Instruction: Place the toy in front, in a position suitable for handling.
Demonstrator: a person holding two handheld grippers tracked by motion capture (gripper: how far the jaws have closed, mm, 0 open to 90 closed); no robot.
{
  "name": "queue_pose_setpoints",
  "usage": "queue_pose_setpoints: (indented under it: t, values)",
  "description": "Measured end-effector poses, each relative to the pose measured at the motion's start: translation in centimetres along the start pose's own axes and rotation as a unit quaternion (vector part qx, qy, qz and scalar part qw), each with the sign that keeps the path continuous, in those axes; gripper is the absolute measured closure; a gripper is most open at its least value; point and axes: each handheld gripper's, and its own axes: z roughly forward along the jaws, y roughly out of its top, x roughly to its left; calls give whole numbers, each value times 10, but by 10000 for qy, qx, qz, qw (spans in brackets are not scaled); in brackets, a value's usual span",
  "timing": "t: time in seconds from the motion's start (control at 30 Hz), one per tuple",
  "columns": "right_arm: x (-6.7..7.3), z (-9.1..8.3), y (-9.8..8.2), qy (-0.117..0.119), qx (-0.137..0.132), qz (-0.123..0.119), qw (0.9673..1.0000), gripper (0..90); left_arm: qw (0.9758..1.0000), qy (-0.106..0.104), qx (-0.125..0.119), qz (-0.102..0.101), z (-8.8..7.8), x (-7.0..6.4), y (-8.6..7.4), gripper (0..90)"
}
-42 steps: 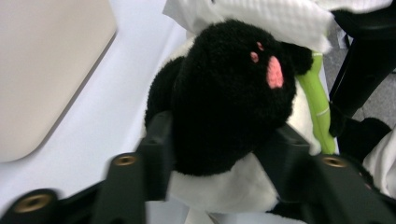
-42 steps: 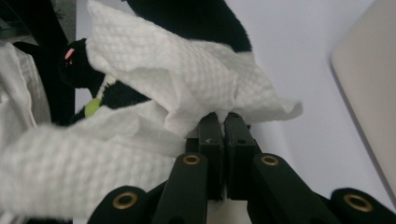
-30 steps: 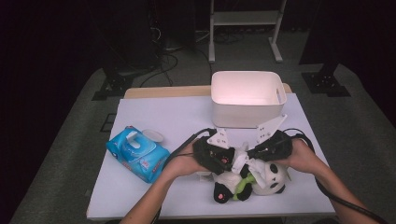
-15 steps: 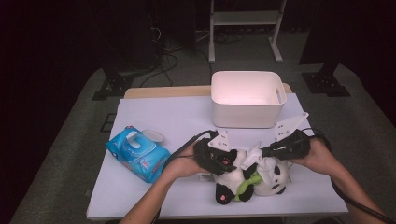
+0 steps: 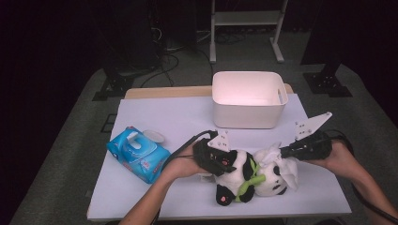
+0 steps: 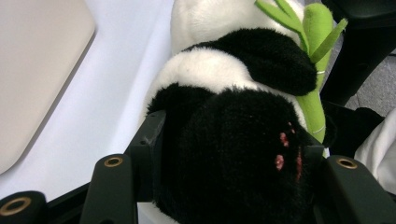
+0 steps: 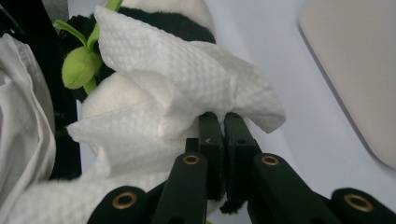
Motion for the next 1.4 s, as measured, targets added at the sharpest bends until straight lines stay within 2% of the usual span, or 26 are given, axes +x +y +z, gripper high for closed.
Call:
queue_pose_setpoints:
  t: [0.13, 0.27, 0.43, 0.57, 0.73, 0.9, 0.97, 1.03, 1.1, 1.2, 1.3, 1.4]
  values:
    - [2, 2, -3, 29, -33, 4, 10000, 867, 10000, 21, 56, 56, 0, -1, 2, 427]
    - [3, 8, 4, 132, -93, -58, 9999, 867, 10000, 9, 57, 74, 0, -3, 3, 427]
    - [3, 19, 10, 226, -87, -57, 9997, 868, 10000, -14, 81, 14, -1, -1, 1, 412]
    - [4, 19, 10, 218, -107, -99, 9997, 869, 9999, -36, 118, -44, 0, 0, 4, 358]
    - [7, 20, 10, 214, -138, -152, 9996, 869, 9994, -105, 305, -108, 2, 3, 11, 276]
    - [10, 23, 12, 213, -140, -204, 9995, 869, 9982, -261, 486, -248, 13, 9, 16, 221]
    - [9, 24, 11, 205, -155, -197, 9995, 869, 9982, -288, 501, -183, 15, 11, 16, 270]
    - [6, 24, 7, 150, -180, -110, 9997, 869, 9983, -161, 552, -51, 16, 10, 19, 428]
    - [2, 23, 5, 135, -239, -32, 9996, 868, 9985, -80, 542, 20, 15, 12, 22, 493]
    - [-4, 21, 5, 34, -288, 38, 9996, 868, 9987, -72, 489, 110, 11, 21, 26, 532]
    - [-10, 21, 8, 38, -321, 107, 9994, 868, 9980, 217, 477, 357, 4, 31, 33, 561]
    - [-18, 25, 16, -16, -376, 146, 9992, 868, 9966, 421, 541, 450, -4, 41, 41, 574]
